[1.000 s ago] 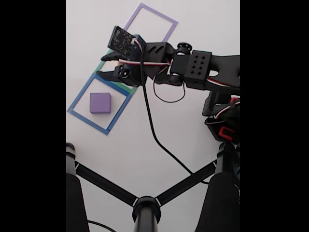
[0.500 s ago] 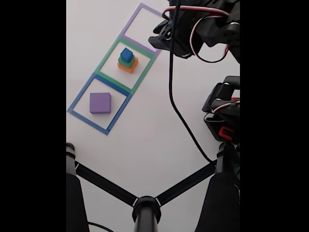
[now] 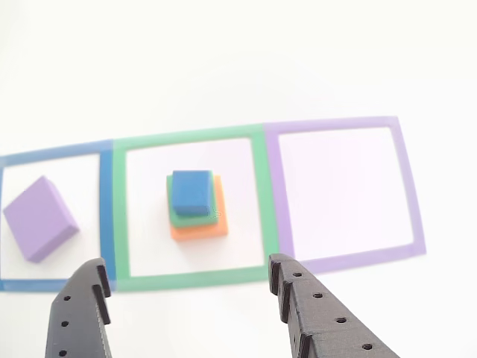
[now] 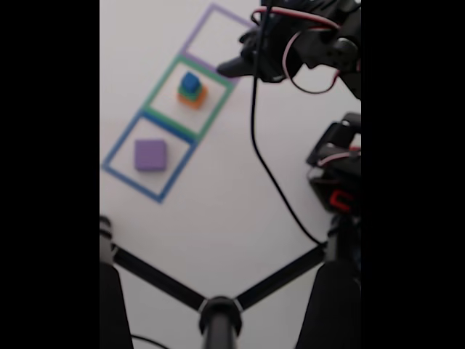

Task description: Tower of hanoi

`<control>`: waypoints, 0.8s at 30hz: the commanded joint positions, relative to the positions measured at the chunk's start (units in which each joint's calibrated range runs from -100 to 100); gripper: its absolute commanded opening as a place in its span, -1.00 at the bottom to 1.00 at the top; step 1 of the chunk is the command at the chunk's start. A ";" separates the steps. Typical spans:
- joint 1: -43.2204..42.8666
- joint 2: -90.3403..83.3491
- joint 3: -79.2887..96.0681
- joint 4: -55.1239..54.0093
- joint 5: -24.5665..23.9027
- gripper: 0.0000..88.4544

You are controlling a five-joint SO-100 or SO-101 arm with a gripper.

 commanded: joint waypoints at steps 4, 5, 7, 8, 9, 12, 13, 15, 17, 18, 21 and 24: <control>1.81 -2.06 15.88 -20.16 0.00 -0.34; 1.89 -1.98 18.34 -23.39 0.00 -0.34; 2.04 -1.66 23.24 -30.35 0.00 -0.33; 2.04 -1.34 25.42 -33.67 0.00 -0.33; 1.89 -1.02 27.61 -37.07 0.00 -0.33; 1.28 0.03 33.60 -46.79 0.00 -0.33; 0.98 0.51 35.60 -50.35 0.00 -0.33; 0.59 1.47 39.51 -57.06 0.00 -0.33; 0.29 3.23 42.42 -62.89 0.00 -0.33; 0.21 4.27 43.60 -65.56 0.00 -0.33; -0.17 8.36 46.96 -74.87 0.00 -0.33; -0.55 12.29 48.87 -81.59 0.00 -0.34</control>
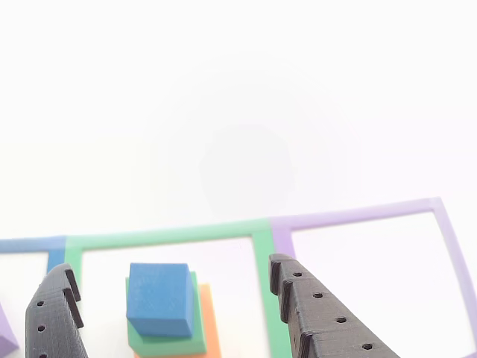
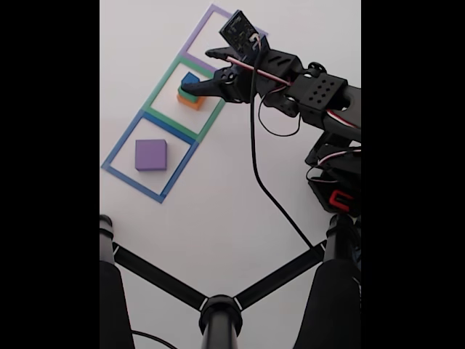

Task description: Tower of hanoi

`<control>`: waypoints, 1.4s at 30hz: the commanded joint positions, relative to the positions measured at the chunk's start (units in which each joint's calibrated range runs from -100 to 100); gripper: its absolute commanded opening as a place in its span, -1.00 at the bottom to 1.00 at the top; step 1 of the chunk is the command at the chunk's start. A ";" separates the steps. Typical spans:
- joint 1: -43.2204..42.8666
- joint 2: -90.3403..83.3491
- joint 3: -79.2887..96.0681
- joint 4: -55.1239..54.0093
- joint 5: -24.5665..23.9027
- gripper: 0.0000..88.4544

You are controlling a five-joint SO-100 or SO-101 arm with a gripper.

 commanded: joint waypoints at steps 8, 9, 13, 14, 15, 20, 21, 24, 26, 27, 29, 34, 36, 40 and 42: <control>-1.79 15.34 2.92 -26.28 0.00 -0.34; -1.87 16.86 2.92 -27.98 0.00 -0.34; -2.55 21.51 2.92 -33.56 0.00 -0.35; -2.78 22.23 3.01 -34.37 0.00 -0.35; -3.01 22.87 3.19 -35.26 0.00 -0.35; -4.08 26.24 5.01 -40.93 0.00 -0.35; -4.16 27.20 5.28 -42.38 0.00 -0.35; -4.08 30.09 5.65 -45.86 0.00 -0.35; -4.00 32.01 5.56 -47.97 0.00 -0.35; -4.00 32.81 5.46 -48.70 0.00 -0.35; -4.00 33.93 5.19 -49.99 0.00 -0.35; -4.31 35.70 4.74 -51.45 0.00 -0.35; -4.38 36.10 4.47 -51.69 0.00 -0.35; -4.69 36.82 4.10 -51.85 0.00 -0.36; -4.84 37.22 3.92 -51.93 0.00 -0.36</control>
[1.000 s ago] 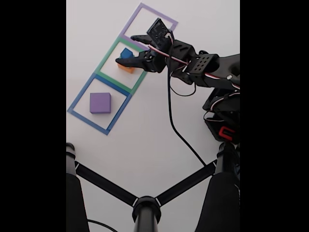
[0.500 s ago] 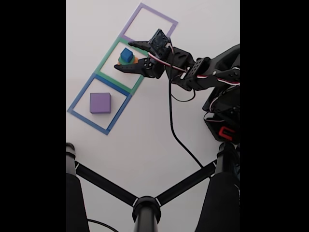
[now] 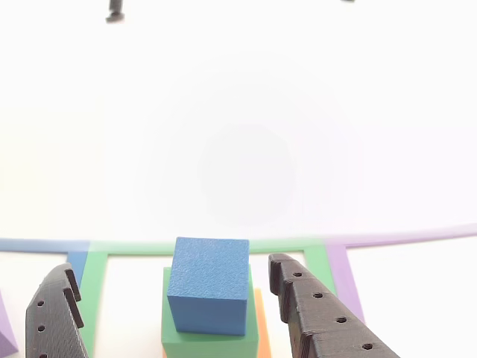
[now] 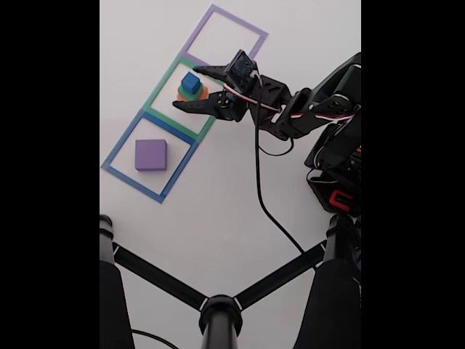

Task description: Tower of hanoi

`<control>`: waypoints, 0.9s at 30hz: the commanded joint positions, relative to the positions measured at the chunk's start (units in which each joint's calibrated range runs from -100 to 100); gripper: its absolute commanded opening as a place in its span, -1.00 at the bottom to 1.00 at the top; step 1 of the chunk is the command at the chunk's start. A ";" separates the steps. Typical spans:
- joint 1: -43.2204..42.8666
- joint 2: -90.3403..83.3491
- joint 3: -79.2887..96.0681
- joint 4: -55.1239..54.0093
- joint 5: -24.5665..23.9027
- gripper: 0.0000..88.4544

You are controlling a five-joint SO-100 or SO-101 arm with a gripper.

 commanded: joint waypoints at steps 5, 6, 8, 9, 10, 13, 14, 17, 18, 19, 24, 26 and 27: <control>-1.21 0.80 -2.20 -2.02 0.00 -0.42; -1.29 0.80 -2.29 -2.02 0.00 -0.44; -1.36 0.88 -2.38 -2.02 0.00 -0.49; -1.36 0.96 -2.47 -2.02 0.00 -0.52; -1.44 0.96 -2.56 -2.02 0.00 -0.54; -1.44 1.04 -2.56 -2.02 0.00 -0.64; -1.44 1.04 -2.65 -2.02 0.00 -0.67; -1.44 1.12 -2.74 -1.85 0.00 -0.76; -1.44 1.12 -2.74 -1.85 0.00 -0.77; -1.44 1.12 -2.74 -1.85 0.00 -0.79; -1.44 1.12 -2.74 -1.77 0.00 -0.84; -1.36 1.12 -2.74 -1.69 0.00 -0.87; -1.36 1.12 -2.74 -1.69 0.00 -0.88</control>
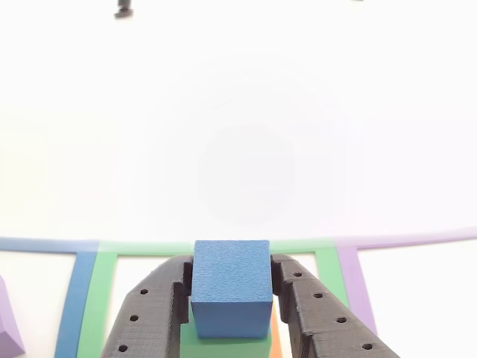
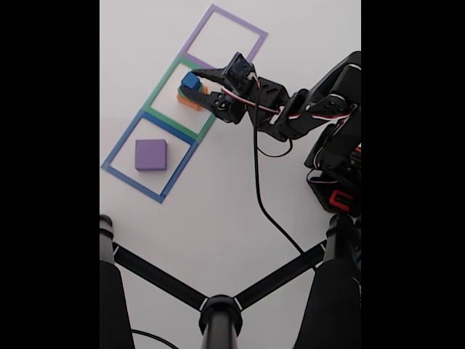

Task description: Tower of hanoi

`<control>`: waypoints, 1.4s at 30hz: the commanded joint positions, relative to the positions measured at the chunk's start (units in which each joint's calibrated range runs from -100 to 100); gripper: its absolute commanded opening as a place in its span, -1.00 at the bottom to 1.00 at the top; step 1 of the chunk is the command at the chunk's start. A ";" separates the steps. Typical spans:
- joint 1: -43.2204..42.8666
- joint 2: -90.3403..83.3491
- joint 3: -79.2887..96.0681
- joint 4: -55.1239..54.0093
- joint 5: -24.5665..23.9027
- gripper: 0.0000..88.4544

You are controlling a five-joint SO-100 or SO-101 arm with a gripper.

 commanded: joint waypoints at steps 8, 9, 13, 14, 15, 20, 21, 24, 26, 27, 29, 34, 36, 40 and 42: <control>-0.69 -2.63 -2.13 0.89 0.00 -0.93; -0.84 -3.59 -2.22 1.78 0.00 -0.93; -1.61 -11.29 -4.40 12.22 0.00 -0.93; -1.91 -13.85 -5.77 16.92 0.00 -0.93; -2.22 -16.58 -7.40 21.61 0.00 -0.93; -3.13 -29.80 -20.58 52.69 0.00 -0.93; -3.21 -31.80 -24.39 60.14 0.00 -0.93; -3.21 -35.17 -35.39 77.62 0.00 -0.93; -3.28 -36.37 -43.57 89.36 0.00 -0.93; -3.28 -36.61 -47.38 94.54 0.00 -0.94; -3.44 -36.77 -55.11 103.85 0.00 -0.94; -4.20 -36.61 -71.37 121.49 0.00 -0.95; -4.73 -36.45 -76.37 126.91 0.00 -0.95; -6.49 -36.45 -83.82 135.33 0.00 -0.95; -7.78 -36.85 -85.64 137.52 0.00 -0.95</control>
